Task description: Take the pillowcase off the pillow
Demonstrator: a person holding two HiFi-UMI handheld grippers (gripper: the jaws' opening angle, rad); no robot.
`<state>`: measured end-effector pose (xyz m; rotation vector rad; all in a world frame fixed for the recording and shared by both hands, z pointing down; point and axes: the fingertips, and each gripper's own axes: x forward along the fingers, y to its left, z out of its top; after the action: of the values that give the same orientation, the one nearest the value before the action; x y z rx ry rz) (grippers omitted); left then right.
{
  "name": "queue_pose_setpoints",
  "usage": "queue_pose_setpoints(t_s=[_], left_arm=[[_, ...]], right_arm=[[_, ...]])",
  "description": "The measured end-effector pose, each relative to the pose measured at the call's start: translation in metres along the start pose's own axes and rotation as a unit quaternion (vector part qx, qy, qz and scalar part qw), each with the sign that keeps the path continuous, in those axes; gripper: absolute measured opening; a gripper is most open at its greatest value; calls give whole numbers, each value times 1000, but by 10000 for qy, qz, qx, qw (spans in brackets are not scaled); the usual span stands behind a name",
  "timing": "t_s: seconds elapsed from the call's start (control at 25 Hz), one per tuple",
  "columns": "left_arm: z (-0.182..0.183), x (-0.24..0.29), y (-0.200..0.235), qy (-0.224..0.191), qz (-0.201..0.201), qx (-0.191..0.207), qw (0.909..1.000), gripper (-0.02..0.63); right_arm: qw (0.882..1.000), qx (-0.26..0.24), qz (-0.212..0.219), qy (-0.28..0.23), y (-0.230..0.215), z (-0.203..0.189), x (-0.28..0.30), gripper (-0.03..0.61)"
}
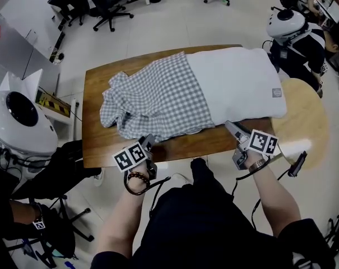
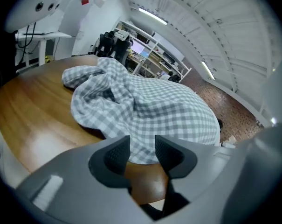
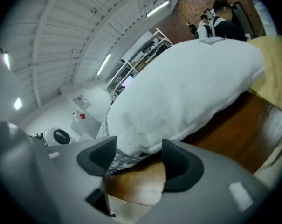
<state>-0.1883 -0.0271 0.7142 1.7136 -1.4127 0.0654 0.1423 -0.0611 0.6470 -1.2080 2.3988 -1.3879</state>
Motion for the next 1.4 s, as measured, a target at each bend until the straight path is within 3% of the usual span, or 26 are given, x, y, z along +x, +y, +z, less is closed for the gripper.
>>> queue_pose_setpoints(t_s=[0.12,0.2,0.32,0.56,0.76,0.84,1.0,1.16,1.4], left_arm=[[-4,1,19,-25,387,-389,9985,198],[-5,2,28,-35,571,-623,9964,232],[-9,9,33,-38,620,-1099,9920,259],[-14,27,38,-55,492,-1565,9864,258],[-10,44,40,-11,541,-1607,9855,236],[-10,50,42,22,523,-1620,9854,196],[-5,57,45,-6,404,-1616,9860,14],[4,56,47,-88,378,-1518,9877,8],[30,37,50,-383,610,-1320,9886,6]], right_arm=[[9980,578,-159,-181,-19,-5,3,309],[9945,970,-201,-335,-29,-4,5,358],[9892,1366,-201,-496,-37,2,7,380],[9846,1630,-183,-606,-41,10,22,383],[9831,1709,-307,-577,-51,16,32,380],[9828,1723,-313,-583,-52,18,35,336],[9847,1611,-348,-571,-50,22,39,170],[9880,1358,-458,-570,-44,30,38,50],[9915,981,-519,-684,-33,48,32,26]])
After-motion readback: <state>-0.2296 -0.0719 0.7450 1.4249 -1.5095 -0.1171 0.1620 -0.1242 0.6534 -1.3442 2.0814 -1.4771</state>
